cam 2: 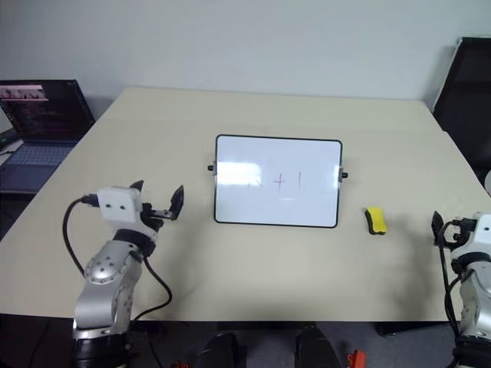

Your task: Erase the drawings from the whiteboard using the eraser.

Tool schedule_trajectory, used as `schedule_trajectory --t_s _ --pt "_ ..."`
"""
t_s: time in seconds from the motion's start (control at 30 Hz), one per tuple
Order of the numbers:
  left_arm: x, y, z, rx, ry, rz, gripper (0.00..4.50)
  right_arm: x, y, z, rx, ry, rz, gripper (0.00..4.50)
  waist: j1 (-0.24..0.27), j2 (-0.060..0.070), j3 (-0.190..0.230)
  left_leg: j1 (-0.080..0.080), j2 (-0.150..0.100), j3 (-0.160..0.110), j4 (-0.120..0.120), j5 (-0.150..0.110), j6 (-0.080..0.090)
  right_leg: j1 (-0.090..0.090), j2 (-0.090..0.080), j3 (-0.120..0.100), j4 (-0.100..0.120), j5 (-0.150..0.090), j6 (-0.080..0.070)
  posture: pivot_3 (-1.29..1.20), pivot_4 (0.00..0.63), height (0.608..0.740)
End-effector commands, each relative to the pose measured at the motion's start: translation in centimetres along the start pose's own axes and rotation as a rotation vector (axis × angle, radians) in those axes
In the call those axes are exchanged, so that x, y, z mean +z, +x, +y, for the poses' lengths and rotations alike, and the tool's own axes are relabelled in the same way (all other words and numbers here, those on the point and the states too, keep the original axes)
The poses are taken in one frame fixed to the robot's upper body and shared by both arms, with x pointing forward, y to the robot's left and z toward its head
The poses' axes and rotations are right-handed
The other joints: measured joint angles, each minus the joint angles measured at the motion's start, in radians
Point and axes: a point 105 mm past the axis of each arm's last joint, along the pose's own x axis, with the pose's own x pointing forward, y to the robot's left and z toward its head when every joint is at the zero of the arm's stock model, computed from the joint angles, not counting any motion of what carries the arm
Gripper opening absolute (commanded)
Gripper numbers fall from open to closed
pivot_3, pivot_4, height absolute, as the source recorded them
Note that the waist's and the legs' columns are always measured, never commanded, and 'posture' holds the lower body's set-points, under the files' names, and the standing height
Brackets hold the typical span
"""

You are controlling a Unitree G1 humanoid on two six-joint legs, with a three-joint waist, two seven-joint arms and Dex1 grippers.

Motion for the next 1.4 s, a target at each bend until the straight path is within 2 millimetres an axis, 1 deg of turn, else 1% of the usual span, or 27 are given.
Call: schedule_trajectory --t_s 0.03,0.1,0.13,0.2,0.23,0.3,0.33,0.37,0.4,0.43,0.53,0.57,0.6,0.67,0.7,0.8,0.87,0.93,1.13,1.23,1.4 --pt "0.2 0.2 0.3 0.031 0.018 -0.017 4.5 1.8 -0.2 -0.9 -0.046 0.067 -0.02 4.48 0.0 0.0 0.0 0.0 0.0 0.0 0.0 0.0 0.0 0.0 0.0 0.0 0.0 0.0 0.0 0.0 0.15 0.74" --pt "0.1 0.4 0.6 0.04 0.019 -0.017 4.5 2.2 -0.6 -0.3 -0.025 0.081 -0.041 4.48 -0.001 0.0 0.0 0.001 0.0 0.0 0.001 0.0 0.0 0.0 0.0 0.0 0.0 0.0 0.0 0.0 0.15 0.74" --pt "0.4 0.5 0.8 0.038 0.022 -0.027 4.5 2.6 -0.7 0.1 -0.008 0.085 -0.055 4.48 -0.002 0.0 0.0 0.001 0.0 0.0 0.001 0.0 0.0 0.0 0.0 0.0 0.0 0.0 0.0 0.0 0.15 0.74" --pt "1.4 1.1 1.2 0.007 0.012 -0.052 4.5 3.7 -0.9 0.9 0.022 0.09 -0.086 4.48 -0.002 -0.001 0.001 0.0 0.0 0.0 0.001 0.0 0.0 0.0 0.0 0.0 0.0 0.0 0.0 0.0 0.15 0.74" --pt "2.0 1.4 1.3 -0.022 -0.001 -0.069 4.5 4.3 -1.0 1.4 0.047 0.119 -0.103 4.48 -0.001 -0.001 0.001 0.0 0.0 0.0 0.001 0.0 0.0 0.0 0.0 0.0 0.0 0.0 0.0 0.0 0.15 0.74" --pt "3.0 1.8 1.1 -0.097 -0.008 -0.099 4.5 5.2 -1.2 2.3 0.081 0.158 -0.12 4.48 -0.001 -0.001 0.001 0.0 0.0 0.0 0.0 0.0 0.0 -0.001 0.0 0.0 0.0 0.0 0.0 0.0 0.15 0.74" --pt "4.0 2.0 0.4 -0.185 -0.004 -0.128 4.5 5.7 -1.5 3.4 0.13 0.187 -0.121 4.48 -0.001 -0.001 0.001 0.0 0.0 0.0 0.0 0.0 0.0 -0.001 0.0 0.0 0.0 0.0 0.0 0.0 0.15 0.74" --pt "5.3 2.0 -0.6 -0.304 -0.004 -0.159 4.5 6.2 -1.9 4.8 0.19 0.206 -0.117 4.48 -0.001 0.0 0.001 -0.001 0.0 0.0 0.0 0.0 0.0 -0.001 0.0 0.0 0.0 0.0 0.0 0.0 0.15 0.74" --pt "6.4 1.6 -2.0 -0.445 0.014 -0.183 4.5 6.4 -2.5 6.4 0.271 0.227 -0.089 4.48 -0.001 0.0 0.001 -0.001 0.0 0.0 -0.001 0.0 0.0 -0.001 0.0 0.0 0.0 0.0 0.0 0.0 0.15 0.74" --pt "7.0 1.2 -2.9 -0.536 0.025 -0.193 4.5 6.4 -2.9 7.5 0.325 0.24 -0.064 4.48 -0.001 0.0 0.001 -0.001 0.0 0.0 -0.001 0.0 0.0 -0.002 0.0 -0.001 0.0 -0.001 -0.001 0.0 0.15 0.74" --pt "8.5 -0.2 -4.9 -0.791 0.013 -0.187 4.5 7.1 -4.3 9.8 0.408 0.25 -0.05 4.48 0.0 0.0 0.001 -0.003 0.0 0.0 -0.002 0.0 0.0 -0.002 0.0 -0.001 0.0 -0.002 -0.001 0.0 0.15 0.74" --pt "8.8 -0.4 -5.6 -0.879 0.023 -0.17 4.5 7.0 -4.7 10.8 0.436 0.248 -0.032 4.48 0.0 0.001 0.002 -0.004 0.0 0.0 -0.002 0.0 0.0 -0.003 0.0 -0.001 0.0 -0.002 -0.001 0.0 0.15 0.74" --pt "8.9 -0.5 -5.7 -0.938 0.033 -0.152 4.5 6.6 -5.2 11.9 0.457 0.232 -0.004 4.48 0.0 0.001 0.002 -0.004 0.0 0.0 -0.002 0.0 0.0 -0.004 0.0 -0.001 0.001 -0.003 -0.001 0.0 0.15 0.74" --pt "9.6 -0.4 -6.6 -1.059 0.037 -0.131 4.5 6.1 -5.6 13.3 0.463 0.192 0.032 4.48 0.001 0.001 0.002 -0.006 0.001 -0.001 -0.002 0.0 0.0 -0.006 0.001 -0.002 0.001 -0.003 -0.001 0.0 0.15 0.74" --pt "10.0 -0.4 -7.4 -1.128 0.053 -0.128 4.5 6.0 -5.7 13.8 0.463 0.179 0.041 4.48 0.002 0.0 0.002 -0.006 0.001 -0.002 -0.001 0.0 0.0 -0.006 0.001 -0.002 0.002 -0.003 -0.001 0.0 0.15 0.74" --pt "10.8 -0.5 -9.1 -1.289 0.129 -0.133 4.5 6.3 -5.6 15.2 0.478 0.168 0.024 4.48 0.002 0.001 0.002 -0.007 0.0 -0.002 0.0 0.0 0.0 -0.006 0.0 -0.001 0.001 -0.002 -0.001 0.0 0.15 0.74" --pt "10.7 -0.9 -9.7 -1.374 0.183 -0.134 4.5 5.9 -5.3 15.7 0.464 0.143 0.031 4.48 0.001 0.001 0.002 -0.007 -0.001 -0.002 0.001 0.0 0.0 -0.006 0.0 -0.001 0.0 -0.002 -0.001 0.0 0.15 0.74" --pt "10.9 -1.2 -10.4 -1.437 0.195 -0.145 4.5 5.3 -4.5 15.3 0.414 0.126 0.045 4.48 -0.001 0.001 0.002 -0.007 0.0 -0.002 -0.001 0.0 0.0 -0.006 0.001 -0.002 0.001 -0.002 -0.001 0.0 0.15 0.74" --pt "11.6 -1.0 -11.9 -1.492 0.199 -0.193 4.5 4.1 -2.2 14.5 0.333 0.095 0.082 4.48 0.001 0.001 0.002 -0.013 0.002 -0.004 -0.001 0.0 0.0 -0.011 0.004 -0.002 0.003 -0.003 -0.002 0.0 0.15 0.74" --pt "11.5 -1.1 -12.0 -1.511 0.2 -0.191 4.5 3.0 -1.3 14.4 0.336 0.085 0.112 4.48 0.001 0.002 0.002 -0.013 0.002 -0.004 -0.001 0.0 0.0 -0.012 0.004 -0.002 0.003 -0.003 -0.002 0.0 0.15 0.74" --pt "11.4 -0.7 -11.3 -1.507 0.22 -0.181 4.5 1.6 -1.0 13.8 0.324 0.078 0.155 4.48 0.001 0.002 0.003 -0.013 0.002 -0.005 -0.001 0.0 0.0 -0.012 0.004 -0.002 0.004 -0.003 -0.002 0.0 0.15 0.74"
